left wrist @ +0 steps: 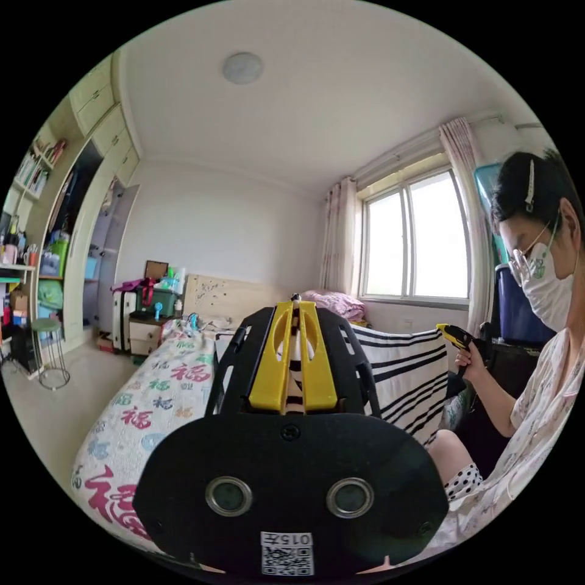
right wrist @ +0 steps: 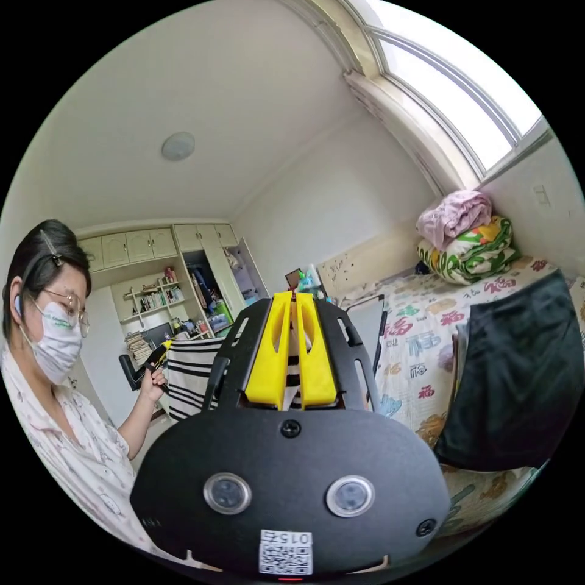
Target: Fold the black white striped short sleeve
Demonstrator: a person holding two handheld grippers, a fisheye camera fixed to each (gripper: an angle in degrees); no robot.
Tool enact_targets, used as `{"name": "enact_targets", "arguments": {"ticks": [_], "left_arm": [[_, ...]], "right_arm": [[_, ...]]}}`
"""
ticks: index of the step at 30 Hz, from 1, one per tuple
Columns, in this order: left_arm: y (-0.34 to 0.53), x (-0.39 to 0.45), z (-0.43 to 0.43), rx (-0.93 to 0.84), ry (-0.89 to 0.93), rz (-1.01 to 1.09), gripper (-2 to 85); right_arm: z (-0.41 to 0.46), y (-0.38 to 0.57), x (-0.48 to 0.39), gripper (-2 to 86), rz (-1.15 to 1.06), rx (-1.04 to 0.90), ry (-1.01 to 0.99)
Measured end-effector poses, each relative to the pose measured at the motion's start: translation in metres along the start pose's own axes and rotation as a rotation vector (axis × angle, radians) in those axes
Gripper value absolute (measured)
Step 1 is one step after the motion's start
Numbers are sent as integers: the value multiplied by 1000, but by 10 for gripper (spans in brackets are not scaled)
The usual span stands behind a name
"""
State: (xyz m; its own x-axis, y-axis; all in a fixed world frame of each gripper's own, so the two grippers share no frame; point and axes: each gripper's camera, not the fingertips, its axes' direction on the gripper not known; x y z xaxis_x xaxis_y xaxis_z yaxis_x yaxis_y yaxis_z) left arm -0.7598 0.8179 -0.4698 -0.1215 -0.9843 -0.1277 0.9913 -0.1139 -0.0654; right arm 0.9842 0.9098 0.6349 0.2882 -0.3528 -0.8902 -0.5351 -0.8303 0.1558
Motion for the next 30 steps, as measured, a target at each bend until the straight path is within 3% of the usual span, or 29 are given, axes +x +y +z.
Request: {"name": "enact_targets", "arguments": {"ticks": [5, 10, 13, 17, 24, 27, 30], "left_arm": [[103, -81, -1, -128, -66, -190, 15], [232, -142, 62, -343, -282, -338, 66], [267, -145, 37, -373, -196, -355, 83], [303, -145, -21, -471, -238, -289, 86], [426, -213, -132, -649, -188, -744, 113], [473, -211, -140, -734, -149, -777, 129], [507, -193, -132, -846, -184, -710, 164]], "right_arm": [[110, 13, 60, 5, 98, -213, 125], [245, 31, 153, 21, 273, -466, 333], [249, 39, 163, 49, 208, -527, 279], [224, 65, 192, 58, 222, -680, 260], [189, 101, 264, 92, 471, -904, 105], [218, 99, 267, 94, 455, -1046, -2], [236, 92, 270, 77, 429, -1105, 18]]}}
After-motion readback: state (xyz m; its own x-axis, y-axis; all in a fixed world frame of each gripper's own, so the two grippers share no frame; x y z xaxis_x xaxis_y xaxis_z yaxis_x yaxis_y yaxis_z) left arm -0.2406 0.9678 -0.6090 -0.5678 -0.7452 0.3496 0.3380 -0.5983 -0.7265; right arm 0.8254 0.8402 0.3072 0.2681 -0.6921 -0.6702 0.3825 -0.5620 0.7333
